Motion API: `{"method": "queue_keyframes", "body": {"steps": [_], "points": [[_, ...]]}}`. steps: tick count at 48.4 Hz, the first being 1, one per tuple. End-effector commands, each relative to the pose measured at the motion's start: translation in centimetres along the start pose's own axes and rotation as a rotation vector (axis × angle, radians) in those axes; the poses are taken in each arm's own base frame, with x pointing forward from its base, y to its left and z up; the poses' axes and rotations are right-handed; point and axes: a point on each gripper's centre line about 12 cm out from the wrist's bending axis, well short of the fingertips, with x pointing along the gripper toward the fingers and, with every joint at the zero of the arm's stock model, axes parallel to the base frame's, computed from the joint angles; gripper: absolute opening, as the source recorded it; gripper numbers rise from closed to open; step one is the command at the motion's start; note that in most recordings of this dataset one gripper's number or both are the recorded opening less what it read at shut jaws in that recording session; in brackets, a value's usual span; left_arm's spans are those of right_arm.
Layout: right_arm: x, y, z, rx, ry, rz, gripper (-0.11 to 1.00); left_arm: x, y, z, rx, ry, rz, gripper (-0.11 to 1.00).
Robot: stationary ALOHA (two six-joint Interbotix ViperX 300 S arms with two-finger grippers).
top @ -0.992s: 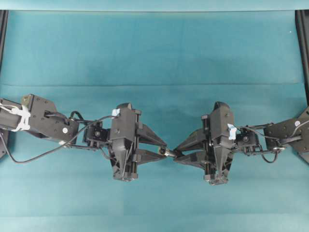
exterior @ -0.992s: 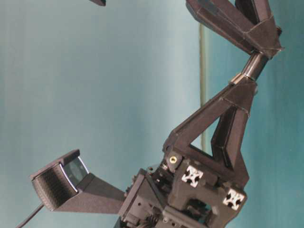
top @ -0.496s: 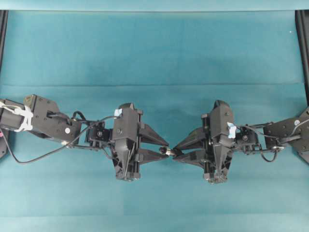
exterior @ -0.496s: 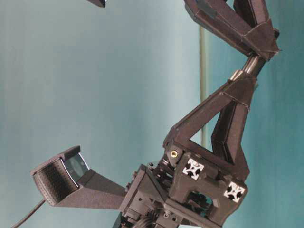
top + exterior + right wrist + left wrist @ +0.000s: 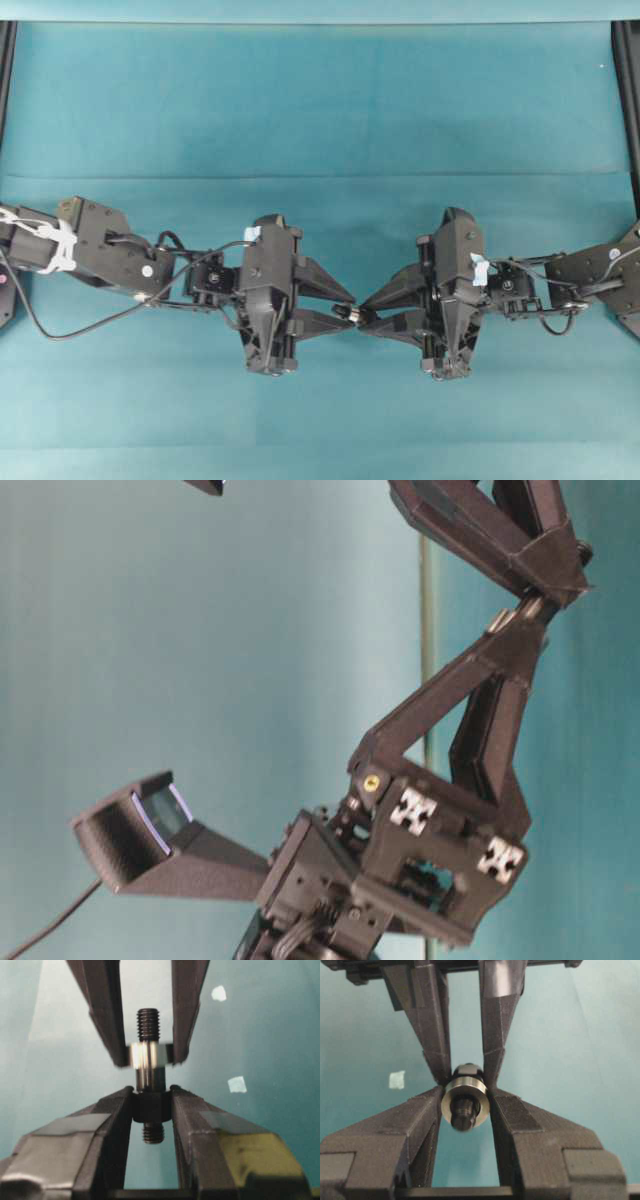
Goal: Insert the washer onto the shaft with both hands.
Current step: 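Push the washer with the left gripper down the shaft onto the collar, then open the left gripper and pull it back from the shaft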
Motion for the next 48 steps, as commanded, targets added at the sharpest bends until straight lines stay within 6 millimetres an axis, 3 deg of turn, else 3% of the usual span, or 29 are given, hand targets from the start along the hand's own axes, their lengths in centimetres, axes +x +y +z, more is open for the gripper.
{"method": "queue_keyframes", "body": {"steps": [1,48], "points": [[0.17,0.07,1.14,0.01,-0.042,0.003,0.0,0.32,-0.23,0.81,0.007,-0.016,-0.006,0.36],[0.11,-0.16,0.91,0.007,-0.03,-0.004,0.0,0.8,0.07,0.68,0.002,0.018,0.005,0.36]]}}
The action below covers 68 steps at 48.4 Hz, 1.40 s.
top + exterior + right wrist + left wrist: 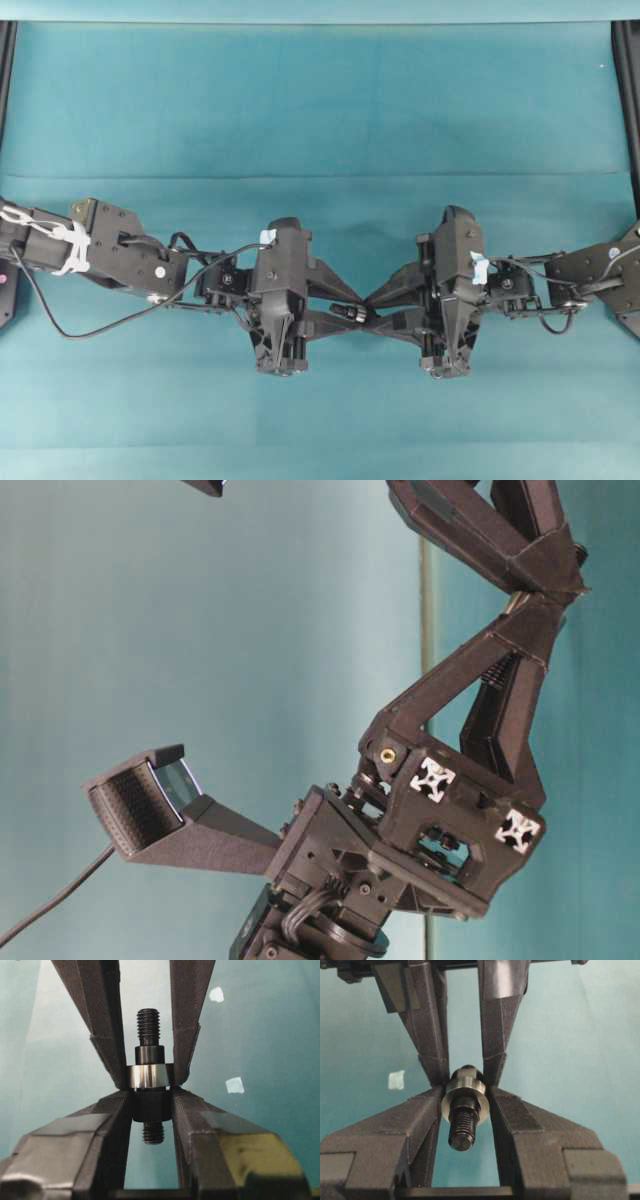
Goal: Insert the washer onto the shaft with both hands.
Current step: 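Open the left gripper and pull it back from the shaft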
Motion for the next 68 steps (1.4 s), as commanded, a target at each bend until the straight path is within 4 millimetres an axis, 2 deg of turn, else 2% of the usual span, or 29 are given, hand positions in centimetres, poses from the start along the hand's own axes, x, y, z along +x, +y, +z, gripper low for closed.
{"method": "queue_keyframes", "body": {"steps": [1,9,17,20,38,43,50,68], "points": [[0.1,0.0,0.8,0.008,-0.029,0.0,0.0,0.0,0.0,0.8,0.001,-0.015,-0.001,0.36],[0.1,0.0,0.9,0.009,-0.029,0.0,0.0,-0.1,0.2,0.9,0.0,-0.01,0.005,0.38],[0.1,0.0,0.8,0.009,-0.027,-0.001,0.0,-0.3,0.2,1.2,-0.001,-0.019,0.005,0.86],[0.1,0.0,0.8,0.007,-0.024,-0.001,0.0,-0.3,0.2,1.3,-0.001,-0.021,0.005,0.95],[0.1,0.0,0.7,0.006,-0.017,-0.002,0.0,-0.5,0.2,1.2,0.005,0.002,0.008,0.93],[0.1,0.0,0.8,0.006,-0.017,-0.002,0.0,-1.1,0.5,1.2,0.012,0.037,0.018,0.92],[0.2,0.0,0.8,0.007,-0.02,-0.002,0.0,-3.2,1.2,1.8,0.004,0.093,0.041,0.92],[0.2,0.0,0.8,0.007,-0.018,-0.002,0.0,-8.5,0.9,2.0,0.007,0.081,0.04,0.92]]}}
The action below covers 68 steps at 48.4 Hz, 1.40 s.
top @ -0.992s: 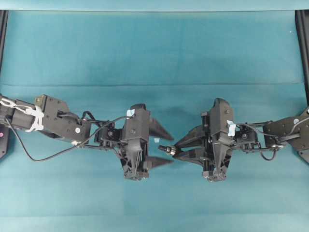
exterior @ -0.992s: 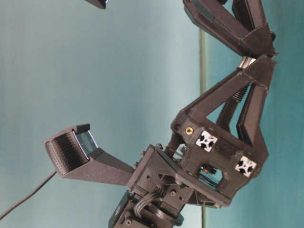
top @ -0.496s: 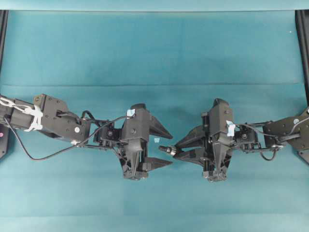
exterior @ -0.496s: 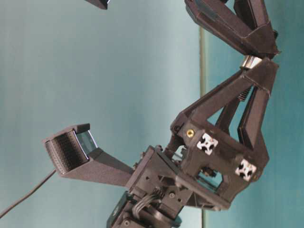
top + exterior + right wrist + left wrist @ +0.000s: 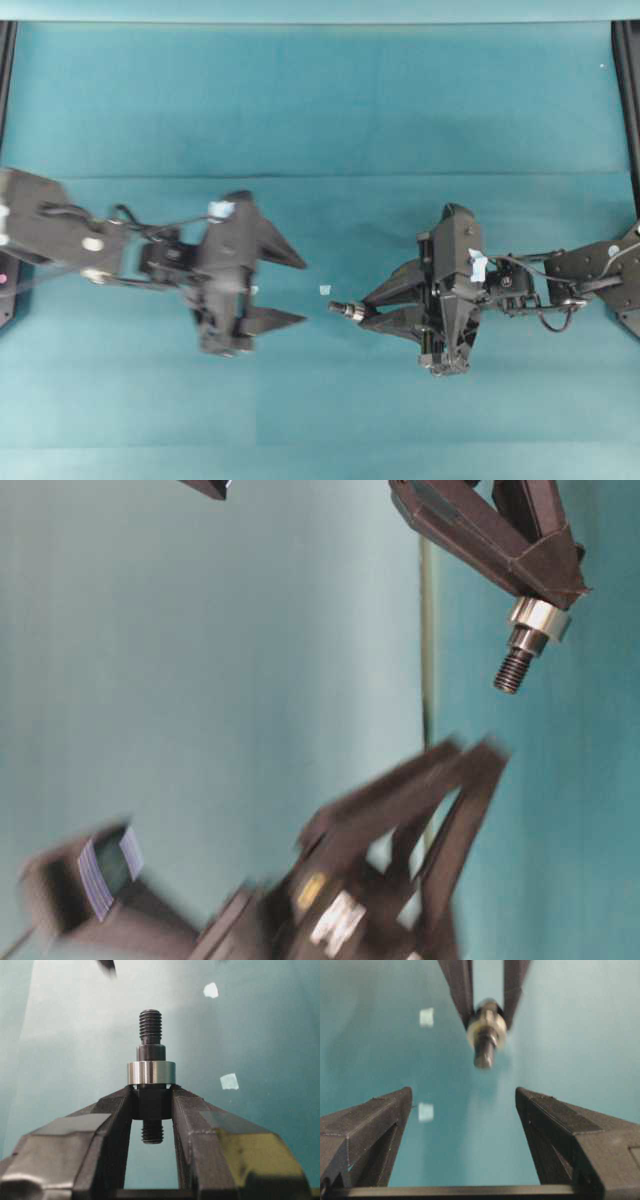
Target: Insert the washer onto the shaft with both hands.
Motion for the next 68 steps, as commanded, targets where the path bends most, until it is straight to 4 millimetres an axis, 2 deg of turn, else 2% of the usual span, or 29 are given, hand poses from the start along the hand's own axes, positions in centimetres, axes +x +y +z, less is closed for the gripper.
{"method": "queue_keyframes", "body": {"steps": [1,9,19,68], "points": [[0.1,0.2,1.0,0.005,-0.031,0.006,0.0,-1.4,-0.1,0.8,0.002,-0.04,-0.004,0.92],[0.1,0.2,0.9,0.003,-0.03,0.007,0.0,-3.2,-0.1,0.6,0.003,-0.06,-0.005,0.92],[0.1,0.2,1.0,0.003,-0.031,0.007,0.0,-4.4,-0.1,0.0,0.002,-0.063,-0.007,0.92],[0.2,0.2,0.9,0.003,-0.024,0.006,0.0,-4.5,0.0,-0.2,0.0,-0.06,-0.005,0.92]]}}
